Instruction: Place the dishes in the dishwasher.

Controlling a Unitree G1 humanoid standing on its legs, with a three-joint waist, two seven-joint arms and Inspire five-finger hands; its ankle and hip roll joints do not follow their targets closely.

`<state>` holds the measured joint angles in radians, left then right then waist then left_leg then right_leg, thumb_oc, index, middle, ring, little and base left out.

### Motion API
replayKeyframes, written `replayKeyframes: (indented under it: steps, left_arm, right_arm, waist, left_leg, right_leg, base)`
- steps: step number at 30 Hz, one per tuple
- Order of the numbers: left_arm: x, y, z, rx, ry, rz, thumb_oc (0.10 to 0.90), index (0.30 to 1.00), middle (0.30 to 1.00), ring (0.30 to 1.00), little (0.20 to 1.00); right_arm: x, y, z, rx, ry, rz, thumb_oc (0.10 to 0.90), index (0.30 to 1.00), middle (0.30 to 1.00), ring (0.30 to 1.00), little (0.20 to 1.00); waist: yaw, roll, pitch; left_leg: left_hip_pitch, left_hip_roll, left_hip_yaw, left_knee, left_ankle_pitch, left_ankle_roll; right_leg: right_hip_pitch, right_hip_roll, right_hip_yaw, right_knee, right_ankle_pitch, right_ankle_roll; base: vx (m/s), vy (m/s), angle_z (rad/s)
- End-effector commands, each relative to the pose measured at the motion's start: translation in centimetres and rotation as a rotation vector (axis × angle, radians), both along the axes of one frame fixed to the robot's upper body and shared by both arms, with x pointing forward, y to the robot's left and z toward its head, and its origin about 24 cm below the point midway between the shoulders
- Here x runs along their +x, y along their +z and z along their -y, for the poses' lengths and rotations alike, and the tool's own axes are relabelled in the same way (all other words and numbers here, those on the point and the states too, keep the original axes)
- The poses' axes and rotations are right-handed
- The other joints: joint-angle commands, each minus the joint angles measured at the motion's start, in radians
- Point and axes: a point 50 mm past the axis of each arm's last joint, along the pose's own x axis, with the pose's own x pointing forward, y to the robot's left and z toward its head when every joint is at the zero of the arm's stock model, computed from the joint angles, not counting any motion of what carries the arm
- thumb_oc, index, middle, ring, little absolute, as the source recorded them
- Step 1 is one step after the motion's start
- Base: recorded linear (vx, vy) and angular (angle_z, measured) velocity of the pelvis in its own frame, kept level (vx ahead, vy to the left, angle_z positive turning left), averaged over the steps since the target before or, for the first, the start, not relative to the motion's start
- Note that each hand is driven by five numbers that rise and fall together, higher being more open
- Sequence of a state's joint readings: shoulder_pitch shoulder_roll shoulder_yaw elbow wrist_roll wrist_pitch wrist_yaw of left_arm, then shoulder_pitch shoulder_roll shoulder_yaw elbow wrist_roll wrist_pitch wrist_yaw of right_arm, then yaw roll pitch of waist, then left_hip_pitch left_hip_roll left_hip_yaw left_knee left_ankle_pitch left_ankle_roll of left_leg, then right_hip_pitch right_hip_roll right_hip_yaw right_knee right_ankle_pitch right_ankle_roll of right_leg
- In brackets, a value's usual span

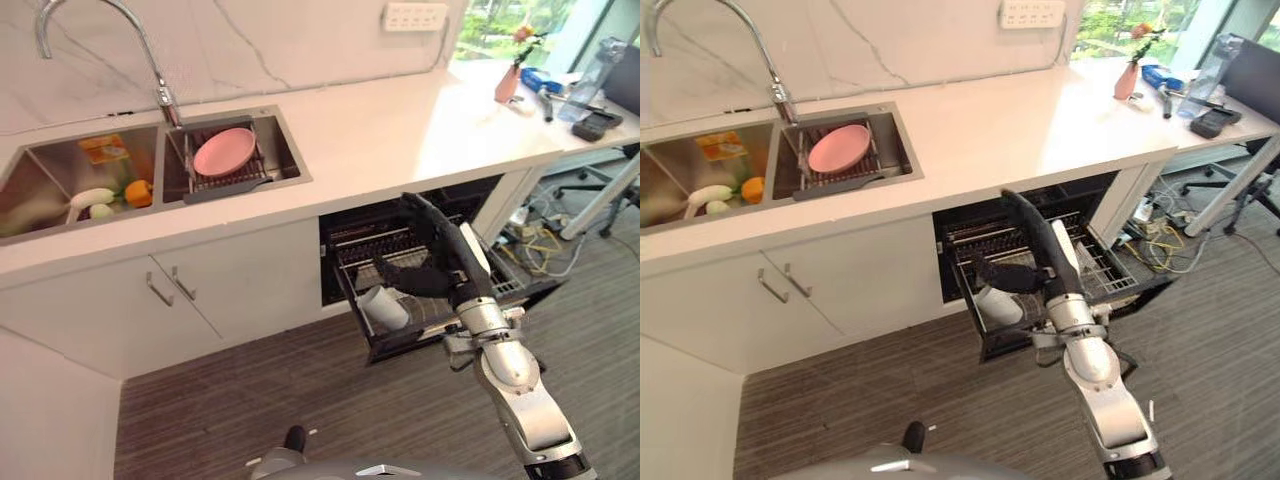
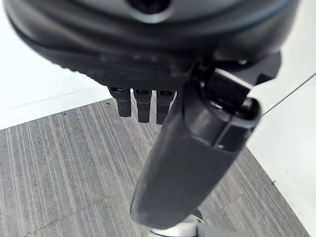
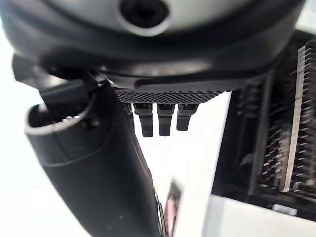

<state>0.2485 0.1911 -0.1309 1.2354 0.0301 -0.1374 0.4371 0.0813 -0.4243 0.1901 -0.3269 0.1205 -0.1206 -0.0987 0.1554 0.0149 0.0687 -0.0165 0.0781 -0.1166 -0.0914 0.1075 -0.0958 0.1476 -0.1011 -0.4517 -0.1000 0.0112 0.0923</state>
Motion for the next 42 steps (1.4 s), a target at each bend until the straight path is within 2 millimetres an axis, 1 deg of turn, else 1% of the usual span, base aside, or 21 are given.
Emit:
replayKeyframes:
  steps: [1,3,5,8,9,11,14,17,19,20,23,25,27,28,30,32,33,34,37,38,42]
  left_arm:
    - [6.2,1.4,-2.6,0.084,0.017,0.227,0.800,0.900,0.900,0.900,0.900]
    - [6.8,1.6,-2.6,0.079,0.049,0.273,0.800,0.900,0.900,0.900,0.900]
    - [7.9,1.8,-2.5,0.073,0.064,0.323,0.800,0.900,0.900,0.900,0.900]
    - [8.5,1.9,-2.0,0.064,0.094,0.359,0.800,0.900,0.900,0.900,0.900]
    - [8.7,1.8,-1.8,0.051,0.106,0.362,0.800,0.900,0.900,0.900,0.900]
    - [8.2,1.3,-1.1,0.033,0.115,0.313,0.800,0.900,0.900,0.900,0.900]
    - [6.3,0.8,-1.1,0.045,0.103,0.224,0.800,0.900,0.900,0.900,0.900]
    - [4.7,0.7,-2.1,0.106,0.066,0.136,0.800,0.900,0.900,0.900,0.900]
    - [6.3,1.3,-3.1,0.141,0.032,0.181,0.800,0.900,0.900,0.900,0.900]
    - [6.3,1.3,-3.1,0.142,0.033,0.181,0.800,0.900,0.900,0.900,0.900]
    - [8.0,1.7,-3.5,0.130,0.004,0.225,0.800,0.900,0.900,0.900,0.900]
    - [8.2,1.7,-3.3,0.117,0.002,0.226,0.800,0.900,0.900,0.900,0.900]
    - [8.9,1.6,-2.9,0.088,-0.039,0.226,0.800,0.900,0.900,0.900,0.900]
    - [9.8,1.7,-2.4,0.080,-0.081,0.241,0.800,0.900,0.900,0.900,0.900]
    - [9.7,1.6,-2.4,0.072,-0.046,0.234,0.800,0.900,0.900,0.900,0.900]
    - [9.9,1.6,-2.3,0.070,-0.036,0.236,0.800,0.900,0.900,0.900,0.900]
    - [10.2,1.6,-2.0,0.062,-0.052,0.235,0.800,0.900,0.900,0.900,0.900]
    - [10.3,1.5,-2.0,0.053,-0.064,0.228,0.800,0.900,0.900,0.900,0.900]
    - [9.6,1.3,-1.7,0.049,-0.051,0.216,0.800,0.900,0.900,0.900,0.900]
    - [9.9,1.3,-1.6,0.049,-0.043,0.212,0.800,0.900,0.900,0.900,0.900]
    - [8.3,0.8,-0.9,0.028,0.010,0.194,0.800,0.900,0.900,0.900,0.900]
  right_arm:
    - [-0.4,8.6,-2.0,0.081,0.159,0.506,0.800,0.900,0.900,0.900,0.900]
    - [0.1,9.7,-2.6,0.083,0.170,0.561,0.800,0.900,0.900,0.900,0.900]
    - [0.1,10.6,-2.7,0.072,0.174,0.613,0.800,0.900,0.900,0.900,0.900]
    - [-0.1,10.9,-2.6,0.059,0.193,0.633,0.800,0.900,0.900,0.900,0.900]
    - [-0.1,11.1,-2.3,0.047,0.178,0.641,0.800,0.900,0.900,0.900,0.900]
    - [-0.2,10.8,-1.5,0.082,0.141,0.623,0.800,0.900,0.900,0.900,0.900]
    - [-0.6,10.7,-1.2,0.102,0.117,0.626,0.800,0.900,0.900,0.900,0.900]
    - [-0.4,10.2,-1.5,0.123,0.084,0.617,0.800,0.900,0.900,0.900,0.900]
    - [-0.3,9.9,-2.5,0.166,0.082,0.618,0.800,0.900,0.900,0.900,0.900]
    - [-0.2,9.9,-2.5,0.167,0.082,0.618,0.800,0.900,0.900,0.900,0.900]
    - [-0.1,9.3,-2.7,0.175,0.072,0.581,0.800,0.900,0.900,0.900,0.900]
    - [-0.1,9.1,-2.8,0.183,0.079,0.573,0.800,0.900,0.900,0.900,0.900]
    - [-0.1,9.1,-2.9,0.175,0.094,0.569,0.800,0.900,0.900,0.900,0.900]
    - [-0.3,8.7,-2.2,0.136,0.077,0.562,0.800,0.900,0.900,0.900,0.900]
    - [-0.8,8.4,-1.7,0.133,0.077,0.552,0.800,0.900,0.900,0.900,0.900]
    - [-1.0,8.4,-1.4,0.130,0.071,0.550,0.800,0.900,0.900,0.900,0.900]
    - [-1.1,8.2,-1.3,0.133,0.078,0.542,0.800,0.900,0.900,0.900,0.900]
    - [-1.1,8.3,-1.1,0.130,0.072,0.543,0.800,0.900,0.900,0.900,0.900]
    - [-1.2,8.0,-1.0,0.154,0.079,0.530,0.800,0.900,0.900,0.900,0.900]
    - [-1.4,8.2,-0.6,0.140,0.067,0.542,0.800,0.900,0.900,0.900,0.900]
    - [-1.1,8.9,-0.9,0.113,0.091,0.571,0.800,0.900,0.900,0.900,0.900]
  waist:
    - [0.020,-0.058,0.028]
    - [0.031,-0.041,0.045]
    - [0.031,-0.037,0.087]
    - [0.031,-0.032,0.098]
    - [0.028,-0.030,0.094]
    - [0.012,-0.037,0.082]
    - [0.010,-0.051,0.053]
    - [0.006,-0.085,0.008]
    - [0.009,-0.116,-0.001]
    - [0.009,-0.117,-0.001]
    - [-0.016,-0.127,0.013]
    - [-0.026,-0.116,0.017]
    - [-0.059,-0.084,0.028]
    - [-0.123,-0.062,0.036]
    - [-0.160,-0.059,0.043]
    - [-0.174,-0.061,0.049]
    - [-0.190,-0.084,0.046]
    - [-0.198,-0.089,0.045]
    - [-0.195,-0.093,0.040]
    - [-0.202,-0.102,0.024]
    - [-0.173,-0.093,-0.007]
  left_leg:
    - [-0.013,0.055,0.022,0.004,0.008,-0.093]
    - [-0.035,0.053,0.026,0.013,0.032,-0.098]
    - [-0.123,0.023,0.060,0.153,0.023,-0.106]
    - [-0.199,-0.008,0.087,0.213,0.025,-0.106]
    - [-0.219,0.006,0.113,0.194,0.037,-0.101]
    - [-0.237,0.085,0.232,0.094,0.071,-0.082]
    - [-0.211,0.103,0.288,0.031,0.085,-0.060]
    - [-0.157,0.066,0.302,0.004,0.061,-0.030]
    - [-0.106,0.027,0.308,0.004,0.016,0.000]
    - [-0.106,0.026,0.309,0.004,0.015,0.001]
    - [-0.066,-0.042,0.286,0.004,-0.027,0.052]
    - [-0.057,-0.045,0.277,0.004,-0.031,0.063]
    - [-0.035,-0.046,0.247,0.004,-0.045,0.079]
    - [-0.012,-0.048,0.189,0.004,-0.050,0.083]
    - [0.001,-0.052,0.146,0.004,-0.051,0.079]
    - [0.010,-0.057,0.124,0.004,-0.055,0.077]
    - [0.022,-0.073,0.109,0.004,-0.071,0.069]
    - [0.034,-0.077,0.104,0.004,-0.082,0.067]
    - [0.046,-0.074,0.092,0.004,-0.082,0.065]
    - [0.043,-0.077,0.090,0.004,-0.086,0.062]
    - [0.068,-0.072,0.114,0.004,-0.099,0.050]
  right_leg:
    - [0.041,-0.020,-0.007,0.013,-0.071,0.036]
    - [0.035,-0.027,-0.015,0.013,-0.071,0.036]
    - [0.030,-0.052,-0.022,0.013,-0.069,0.032]
    - [0.013,-0.060,-0.026,0.013,-0.077,0.031]
    - [0.010,-0.060,-0.032,0.013,-0.085,0.034]
    - [0.025,-0.076,-0.059,0.013,-0.082,0.059]
    - [0.058,-0.100,-0.085,0.013,-0.065,0.096]
    - [0.072,-0.146,-0.087,0.013,-0.024,0.113]
    - [0.062,-0.197,-0.066,0.075,0.005,0.121]
    - [0.061,-0.199,-0.065,0.077,0.005,0.122]
    - [0.001,-0.268,-0.001,0.279,0.115,0.132]
    - [-0.030,-0.269,0.029,0.345,0.131,0.125]
    - [-0.095,-0.223,0.125,0.455,0.121,0.113]
    - [-0.192,-0.059,0.281,0.501,0.030,0.071]
    - [-0.254,0.044,0.351,0.449,-0.026,0.052]
    - [-0.267,0.061,0.356,0.405,-0.047,0.042]
    - [-0.268,0.061,0.352,0.210,-0.012,0.033]
    - [-0.260,0.069,0.356,0.159,0.005,0.033]
    - [-0.216,0.048,0.382,0.156,0.008,0.046]
    - [-0.172,0.068,0.450,0.098,0.000,0.029]
    - [-0.108,0.052,0.387,0.013,0.023,0.033]
  base:
    - [-0.01,-0.021,0.16]
    - [-0.03,-0.006,0.12]
    - [-0.10,0.001,0.10]
    - [-0.04,-0.006,0.50]
    - [0.05,0.061,0.88]
    - [0.14,0.184,0.78]
    - [0.32,0.272,0.56]
    - [0.19,0.183,-0.02]
    - [0.21,0.276,-0.13]
    - [0.20,0.324,0.07]
    - [0.15,0.257,0.07]
    - [0.10,0.199,0.32]
    - [0.22,0.289,0.26]
    - [0.29,0.267,0.32]
    - [0.22,0.136,0.71]
    - [0.16,-0.038,0.63]
    - [0.26,-0.085,0.45]
    - [0.22,-0.068,0.36]
    - [0.08,-0.031,0.50]
    - [0.06,-0.032,0.56]
    - [0.11,-0.075,0.22]
